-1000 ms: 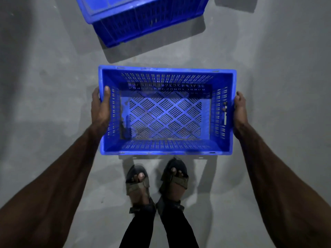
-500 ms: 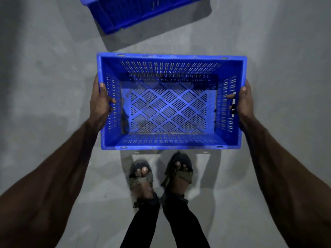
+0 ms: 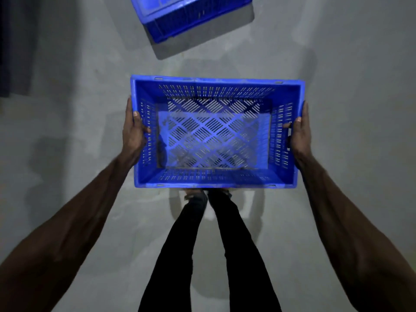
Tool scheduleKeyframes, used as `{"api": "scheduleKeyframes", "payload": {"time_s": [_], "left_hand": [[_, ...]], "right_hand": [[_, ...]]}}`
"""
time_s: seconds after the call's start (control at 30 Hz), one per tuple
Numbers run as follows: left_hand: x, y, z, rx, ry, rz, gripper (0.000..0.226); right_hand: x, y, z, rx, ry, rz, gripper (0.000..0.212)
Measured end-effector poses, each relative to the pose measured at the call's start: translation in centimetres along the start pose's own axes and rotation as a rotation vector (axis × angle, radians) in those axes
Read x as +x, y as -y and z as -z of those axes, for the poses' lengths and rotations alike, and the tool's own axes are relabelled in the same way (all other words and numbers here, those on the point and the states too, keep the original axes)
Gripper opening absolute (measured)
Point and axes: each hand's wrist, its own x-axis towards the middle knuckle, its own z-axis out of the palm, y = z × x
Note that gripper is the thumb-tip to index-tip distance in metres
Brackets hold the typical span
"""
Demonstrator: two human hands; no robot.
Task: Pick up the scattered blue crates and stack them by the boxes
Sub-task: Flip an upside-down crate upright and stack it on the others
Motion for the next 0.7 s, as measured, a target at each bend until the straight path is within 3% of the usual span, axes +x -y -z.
{"api": "scheduleKeyframes", "payload": {"time_s": [0.27, 0.5, 0.7], "left_hand": [[-12.6, -14.5, 9.7, -0.114, 0.098, 0.038, 0.047], [-21.8, -24.5, 16.6, -0.186, 0.083, -0.1, 0.046], [-25.0, -31.9, 19.2, -0.262, 0.188, -0.23, 0.049]], "right_hand": [[-12.4, 14.3, 13.2, 0.113, 0.116, 0.012, 0.047], [-22.6, 23.8, 22.9, 0.249, 0.118, 0.117, 0.052], [-28.6, 28.1, 28.8, 0.404, 0.027, 0.206, 0.058]]}}
